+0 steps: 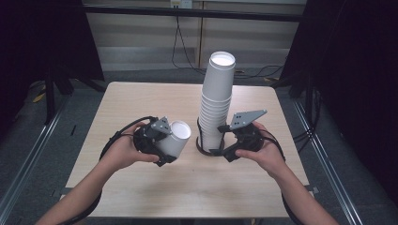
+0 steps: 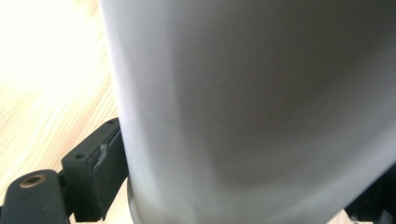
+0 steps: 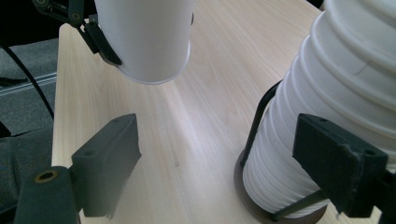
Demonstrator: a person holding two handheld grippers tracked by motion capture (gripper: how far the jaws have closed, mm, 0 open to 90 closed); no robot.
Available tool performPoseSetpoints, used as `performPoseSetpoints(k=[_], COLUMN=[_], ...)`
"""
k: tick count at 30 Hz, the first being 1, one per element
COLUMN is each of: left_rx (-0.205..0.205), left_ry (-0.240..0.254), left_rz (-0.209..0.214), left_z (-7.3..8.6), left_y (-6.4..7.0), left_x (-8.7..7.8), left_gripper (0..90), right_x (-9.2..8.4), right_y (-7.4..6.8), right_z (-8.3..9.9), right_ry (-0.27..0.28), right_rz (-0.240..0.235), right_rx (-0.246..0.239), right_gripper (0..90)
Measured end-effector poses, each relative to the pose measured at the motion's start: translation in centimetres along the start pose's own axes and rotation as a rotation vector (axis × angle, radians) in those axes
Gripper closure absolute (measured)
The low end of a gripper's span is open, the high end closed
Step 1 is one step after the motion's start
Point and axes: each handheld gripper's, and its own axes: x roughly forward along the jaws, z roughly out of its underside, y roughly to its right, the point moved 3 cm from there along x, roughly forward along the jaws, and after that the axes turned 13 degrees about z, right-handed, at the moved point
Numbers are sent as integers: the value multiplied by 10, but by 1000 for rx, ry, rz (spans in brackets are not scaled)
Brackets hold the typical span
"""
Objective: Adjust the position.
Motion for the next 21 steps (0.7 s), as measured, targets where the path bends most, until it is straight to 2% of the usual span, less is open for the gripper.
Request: performPoseSetpoints(k=[11, 21], left_rx=[17, 28], left_ry=[-51, -86], left_rz=[33, 49], left_z=[1, 1], left_y=[6, 9], left_x=[18, 27], left_gripper=[114, 116], right_x=[7, 12], right_y=[-6, -11], right_z=[2, 4], right_ry=[-23, -53], right_rz=[-34, -66], right_rx=[-16, -30], right_gripper=[144, 143])
